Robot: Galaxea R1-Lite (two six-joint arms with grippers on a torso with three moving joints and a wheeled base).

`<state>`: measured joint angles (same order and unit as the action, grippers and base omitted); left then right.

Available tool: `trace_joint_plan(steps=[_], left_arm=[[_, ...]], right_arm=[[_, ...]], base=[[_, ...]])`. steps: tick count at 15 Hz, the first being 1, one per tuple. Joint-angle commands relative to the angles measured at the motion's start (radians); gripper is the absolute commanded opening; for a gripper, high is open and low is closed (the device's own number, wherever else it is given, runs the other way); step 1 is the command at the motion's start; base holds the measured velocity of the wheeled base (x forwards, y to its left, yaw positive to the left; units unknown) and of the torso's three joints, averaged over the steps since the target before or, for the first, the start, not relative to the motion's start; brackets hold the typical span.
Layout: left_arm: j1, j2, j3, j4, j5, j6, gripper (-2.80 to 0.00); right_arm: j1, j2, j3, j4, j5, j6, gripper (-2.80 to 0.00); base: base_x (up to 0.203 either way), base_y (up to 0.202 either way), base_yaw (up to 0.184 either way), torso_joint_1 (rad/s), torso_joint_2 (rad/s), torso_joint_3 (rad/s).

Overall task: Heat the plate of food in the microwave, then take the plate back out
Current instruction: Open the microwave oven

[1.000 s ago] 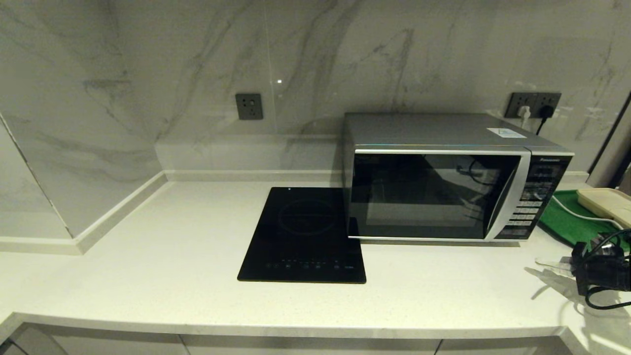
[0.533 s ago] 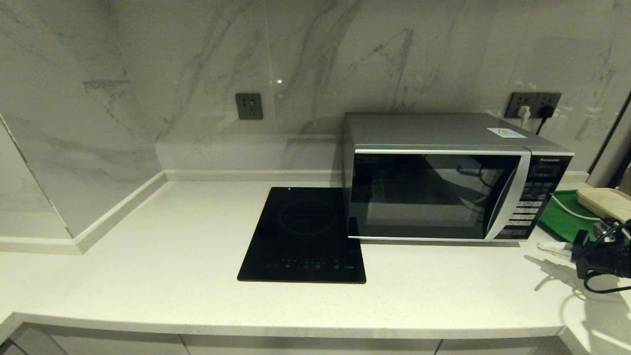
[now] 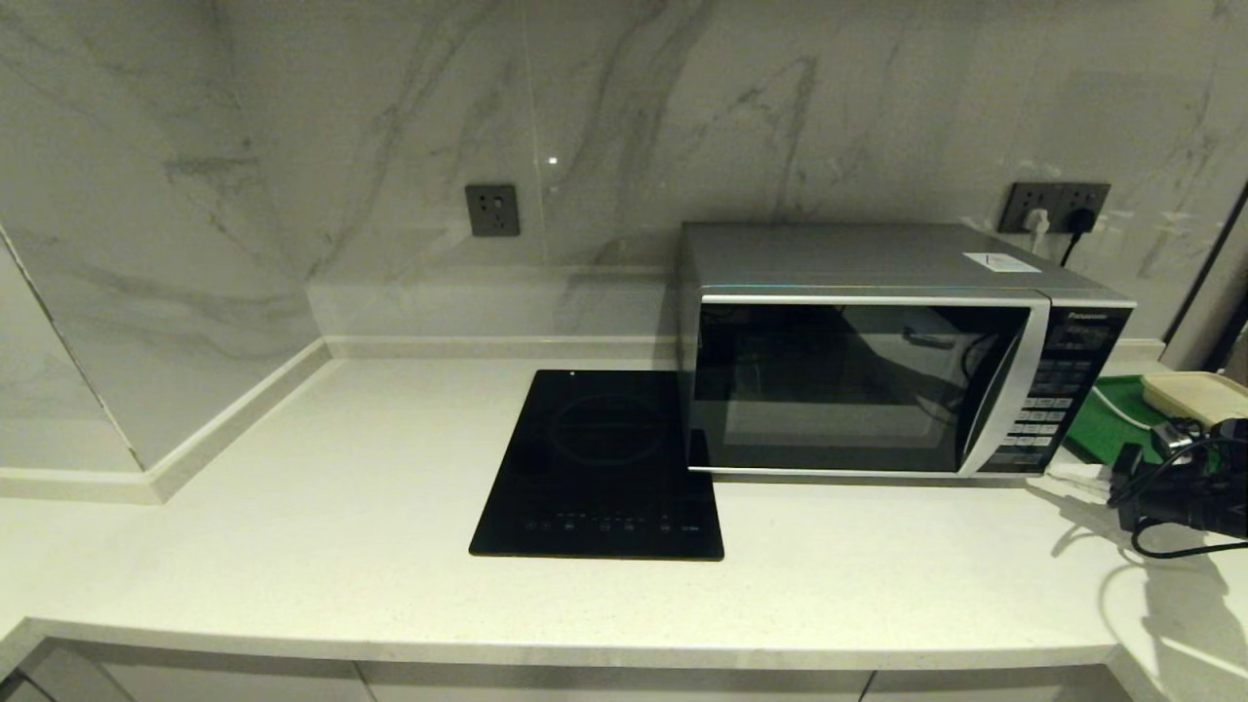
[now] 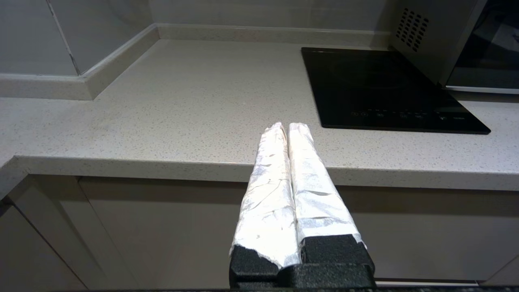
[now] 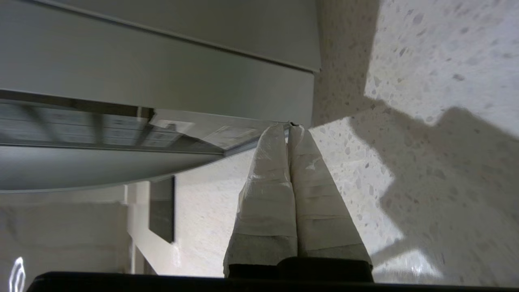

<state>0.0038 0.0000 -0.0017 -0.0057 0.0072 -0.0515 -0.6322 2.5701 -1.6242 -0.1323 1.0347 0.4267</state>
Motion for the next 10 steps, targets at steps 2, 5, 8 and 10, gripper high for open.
trace_joint_plan(steps=[2,5,8,10], left_arm=[[0.001,0.0,0.0,0.0,0.0,-0.001,-2.8],[0.0,-0.001,0.0,0.0,0.0,-0.001,-2.8],[0.001,0.0,0.0,0.0,0.0,-0.001,-2.8],[-0.001,-0.002,0.0,0.0,0.0,-0.001,-2.8]], right_arm=[[0.025,0.028,-0.017,-0.003,0.01,-0.039,-2.8],[0.037,0.009,-0.025,-0.004,0.011,-0.045,-2.8],[0.042,-0.012,-0.019,-0.004,0.016,-0.045,-2.8],[0.045,-0.023,-0.022,-0.004,0.02,-0.045,-2.8]], base=[[0.0,0.0,0.0,0.0,0.0,0.0],[0.0,0.0,0.0,0.0,0.0,0.0],[0.0,0.0,0.0,0.0,0.0,0.0],[0.0,0.0,0.0,0.0,0.0,0.0]])
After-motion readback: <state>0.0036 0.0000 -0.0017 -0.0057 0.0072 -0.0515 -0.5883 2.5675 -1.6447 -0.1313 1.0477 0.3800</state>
